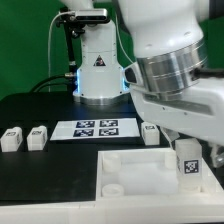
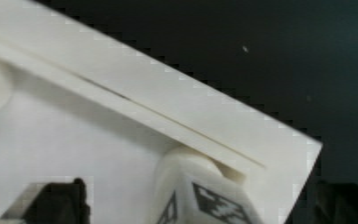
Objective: Assemble one leg
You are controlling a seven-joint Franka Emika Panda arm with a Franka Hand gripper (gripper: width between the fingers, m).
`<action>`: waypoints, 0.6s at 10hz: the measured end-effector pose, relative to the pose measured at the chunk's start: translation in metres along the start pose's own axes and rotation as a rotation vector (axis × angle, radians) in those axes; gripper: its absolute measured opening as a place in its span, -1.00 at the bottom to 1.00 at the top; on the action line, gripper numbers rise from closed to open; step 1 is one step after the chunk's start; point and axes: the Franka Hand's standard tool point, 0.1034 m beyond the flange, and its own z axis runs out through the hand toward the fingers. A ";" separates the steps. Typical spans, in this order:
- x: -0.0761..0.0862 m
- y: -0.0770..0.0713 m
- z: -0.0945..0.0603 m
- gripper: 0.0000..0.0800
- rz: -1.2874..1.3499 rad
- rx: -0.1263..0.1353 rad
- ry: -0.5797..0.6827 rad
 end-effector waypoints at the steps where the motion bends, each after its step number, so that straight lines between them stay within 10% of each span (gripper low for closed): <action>1: 0.004 -0.003 0.000 0.62 -0.087 0.021 0.016; 6: 0.011 -0.007 -0.007 0.62 -0.699 -0.020 0.043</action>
Offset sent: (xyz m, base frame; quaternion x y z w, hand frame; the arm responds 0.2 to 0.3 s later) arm 0.0000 0.0000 0.0000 0.0000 0.0000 -0.2667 0.9638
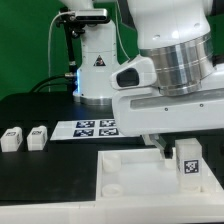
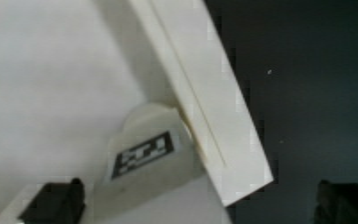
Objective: Assemble one leg
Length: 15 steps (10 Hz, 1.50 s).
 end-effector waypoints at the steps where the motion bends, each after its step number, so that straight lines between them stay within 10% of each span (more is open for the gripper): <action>1: 0.004 0.003 0.001 0.62 -0.135 0.002 0.020; 6: 0.005 0.007 0.001 -0.21 -0.106 0.001 0.019; 9: 0.006 0.013 0.002 -0.24 -0.015 0.021 0.028; 11: 0.007 0.017 0.001 -0.24 0.127 0.085 0.008; 15: 0.005 0.014 0.001 -0.24 0.264 0.072 0.000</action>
Offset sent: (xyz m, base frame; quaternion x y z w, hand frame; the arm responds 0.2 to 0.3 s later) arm 0.0000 0.0000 0.0000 0.0000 0.0000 0.0000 1.0000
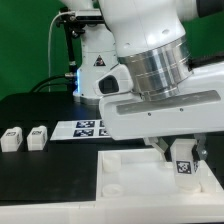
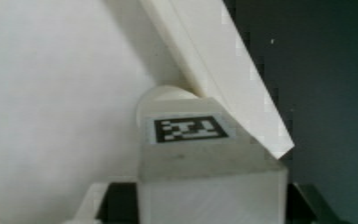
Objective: Assemble one leg
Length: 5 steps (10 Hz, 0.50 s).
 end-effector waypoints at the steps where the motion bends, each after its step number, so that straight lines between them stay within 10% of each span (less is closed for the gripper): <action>1: 0.000 0.001 0.000 -0.24 -0.002 -0.003 0.005; 3: 0.001 0.001 0.000 -0.24 -0.001 -0.003 0.005; 5: 0.001 0.001 0.001 0.50 -0.027 -0.003 0.004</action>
Offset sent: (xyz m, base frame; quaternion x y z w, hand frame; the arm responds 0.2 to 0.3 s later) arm 0.0000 0.0000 0.0000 0.0000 0.0000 0.0000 1.0000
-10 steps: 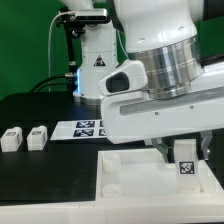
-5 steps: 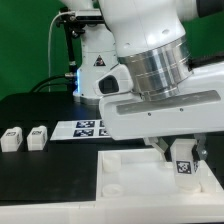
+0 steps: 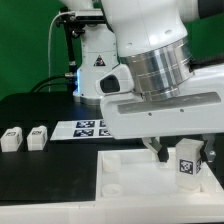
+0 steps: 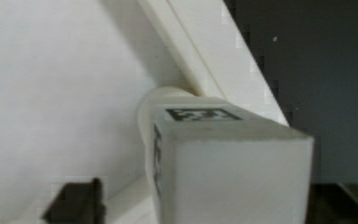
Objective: Assemble one leg
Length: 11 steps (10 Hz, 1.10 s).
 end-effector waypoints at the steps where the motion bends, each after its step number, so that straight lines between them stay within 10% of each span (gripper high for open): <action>1: 0.000 0.000 0.000 0.50 -0.047 -0.002 0.000; 11: -0.003 0.003 0.006 0.62 -0.985 -0.092 0.015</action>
Offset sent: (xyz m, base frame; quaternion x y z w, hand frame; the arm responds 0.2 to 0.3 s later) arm -0.0104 0.0102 0.0008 -0.0259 0.0017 -0.3303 0.9435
